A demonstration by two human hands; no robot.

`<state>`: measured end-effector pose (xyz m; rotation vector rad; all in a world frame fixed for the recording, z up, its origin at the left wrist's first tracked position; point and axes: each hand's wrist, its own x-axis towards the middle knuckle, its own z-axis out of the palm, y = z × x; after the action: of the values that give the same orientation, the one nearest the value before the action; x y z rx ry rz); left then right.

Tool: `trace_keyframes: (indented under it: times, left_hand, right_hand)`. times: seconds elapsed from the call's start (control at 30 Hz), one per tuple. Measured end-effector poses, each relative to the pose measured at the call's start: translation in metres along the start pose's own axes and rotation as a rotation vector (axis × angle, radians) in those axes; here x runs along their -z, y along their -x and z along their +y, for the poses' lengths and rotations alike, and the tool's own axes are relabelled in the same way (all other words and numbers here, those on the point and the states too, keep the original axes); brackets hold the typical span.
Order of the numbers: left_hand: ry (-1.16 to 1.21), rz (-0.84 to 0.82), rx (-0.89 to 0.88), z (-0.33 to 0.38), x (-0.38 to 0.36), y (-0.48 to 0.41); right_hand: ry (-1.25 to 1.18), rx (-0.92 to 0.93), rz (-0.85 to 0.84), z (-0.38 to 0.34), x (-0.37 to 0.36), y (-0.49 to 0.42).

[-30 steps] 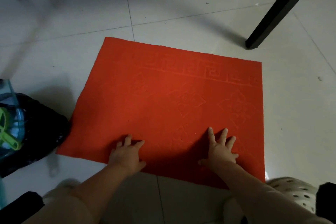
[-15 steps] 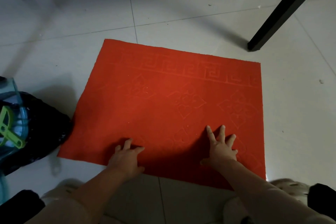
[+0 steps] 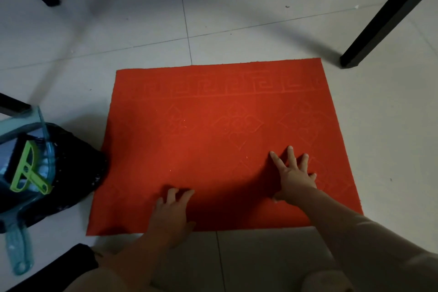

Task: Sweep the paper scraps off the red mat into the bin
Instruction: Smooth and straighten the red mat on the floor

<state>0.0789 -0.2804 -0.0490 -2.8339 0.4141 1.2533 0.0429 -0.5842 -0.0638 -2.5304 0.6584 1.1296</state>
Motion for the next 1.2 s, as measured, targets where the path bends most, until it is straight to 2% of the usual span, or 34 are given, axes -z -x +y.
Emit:
trace_keyframes:
  times: [0.2,0.4,0.53,0.67,0.8,1.0,1.1,1.2]
  left_hand:
    - [0.004,0.053,0.059,0.004,0.005,-0.019]
    - [0.066,0.046,0.032,0.003,0.004,-0.033]
    - [0.096,0.006,0.028,0.004,0.010,-0.036]
    - [0.086,-0.101,0.009,0.003,0.029,-0.038]
    - [0.119,-0.135,-0.039,-0.007,0.059,-0.048]
    - [0.023,-0.014,-0.139,0.004,0.102,-0.053]
    - [-0.054,0.012,-0.190,0.018,0.113,-0.045]
    - [-0.157,-0.003,-0.257,0.037,0.115,-0.029]
  right_hand:
    - [-0.016,-0.002,0.007,-0.001,0.008,-0.012]
    - [-0.016,-0.005,0.022,-0.001,0.015,-0.022]
    - [-0.011,-0.011,0.016,-0.001,0.014,-0.025]
    - [0.036,0.002,-0.015,0.000,0.020,-0.022]
    - [0.152,0.124,-0.089,0.007,0.052,-0.019]
    - [0.312,0.310,-0.008,0.003,0.086,0.009]
    - [0.254,0.329,0.028,0.006,0.085,0.028]
    - [-0.003,0.226,0.131,0.021,0.072,0.039]
